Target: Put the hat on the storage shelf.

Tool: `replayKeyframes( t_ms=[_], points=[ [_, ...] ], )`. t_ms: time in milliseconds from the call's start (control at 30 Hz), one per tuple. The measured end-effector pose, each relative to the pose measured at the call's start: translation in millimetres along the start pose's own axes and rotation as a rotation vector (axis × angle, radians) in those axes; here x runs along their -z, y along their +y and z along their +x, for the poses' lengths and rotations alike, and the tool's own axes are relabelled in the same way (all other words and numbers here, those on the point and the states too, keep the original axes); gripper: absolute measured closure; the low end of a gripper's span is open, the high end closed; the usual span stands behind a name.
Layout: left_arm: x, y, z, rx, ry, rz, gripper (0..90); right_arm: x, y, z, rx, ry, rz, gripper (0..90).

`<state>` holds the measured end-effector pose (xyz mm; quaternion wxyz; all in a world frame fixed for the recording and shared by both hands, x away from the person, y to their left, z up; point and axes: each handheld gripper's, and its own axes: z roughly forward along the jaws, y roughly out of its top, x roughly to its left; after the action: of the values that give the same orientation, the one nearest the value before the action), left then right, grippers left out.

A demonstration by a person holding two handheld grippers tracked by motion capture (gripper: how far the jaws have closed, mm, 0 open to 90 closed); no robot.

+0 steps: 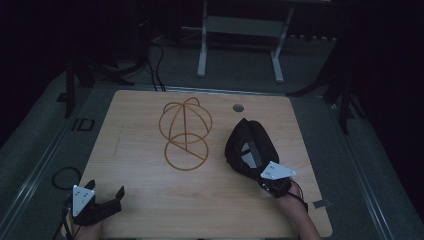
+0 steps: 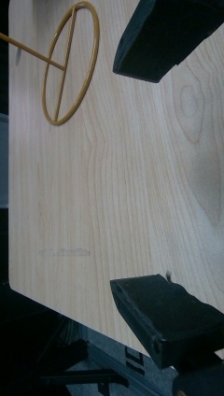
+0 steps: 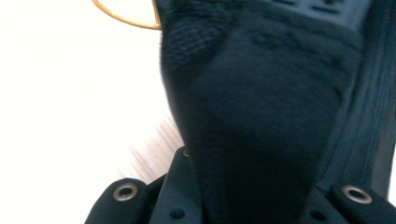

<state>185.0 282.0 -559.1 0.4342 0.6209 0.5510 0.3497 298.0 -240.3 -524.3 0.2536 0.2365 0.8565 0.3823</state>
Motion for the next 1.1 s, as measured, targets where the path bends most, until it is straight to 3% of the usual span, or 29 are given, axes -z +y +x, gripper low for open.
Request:
replayKeyframes(
  t_ms=[100,200,300,433,600,867,1100],
  points=[
    [-0.2,0.2,-0.4,0.000,-0.008,0.002,1.4,2.1,2.4,-1.3,0.012,0.016,-0.006,88.4],
    [-0.5,0.6,-1.5,-0.007,-0.024,0.011,1.4,14.8,12.6,-8.7,0.039,-0.001,-0.052,88.7],
    [-0.2,1.7,-3.8,-0.013,-0.041,0.009,1.4,19.1,16.0,-10.8,0.044,-0.009,-0.060,88.7],
    [0.6,5.2,-8.8,-0.012,-0.089,0.014,1.4,42.8,32.5,-17.7,0.078,-0.027,-0.120,88.7],
    [0.0,11.6,-20.2,-0.033,-0.170,0.036,1.4,62.2,43.7,-19.5,0.100,0.001,-0.163,88.7],
    [-10.2,32.0,-40.2,-0.061,-0.328,0.093,1.3,79.6,60.0,-5.6,0.160,0.081,-0.200,88.7],
    [-16.8,59.8,-56.0,-0.075,-0.411,0.090,1.4,85.0,73.5,15.4,0.228,0.161,-0.223,88.7]
  ],
)
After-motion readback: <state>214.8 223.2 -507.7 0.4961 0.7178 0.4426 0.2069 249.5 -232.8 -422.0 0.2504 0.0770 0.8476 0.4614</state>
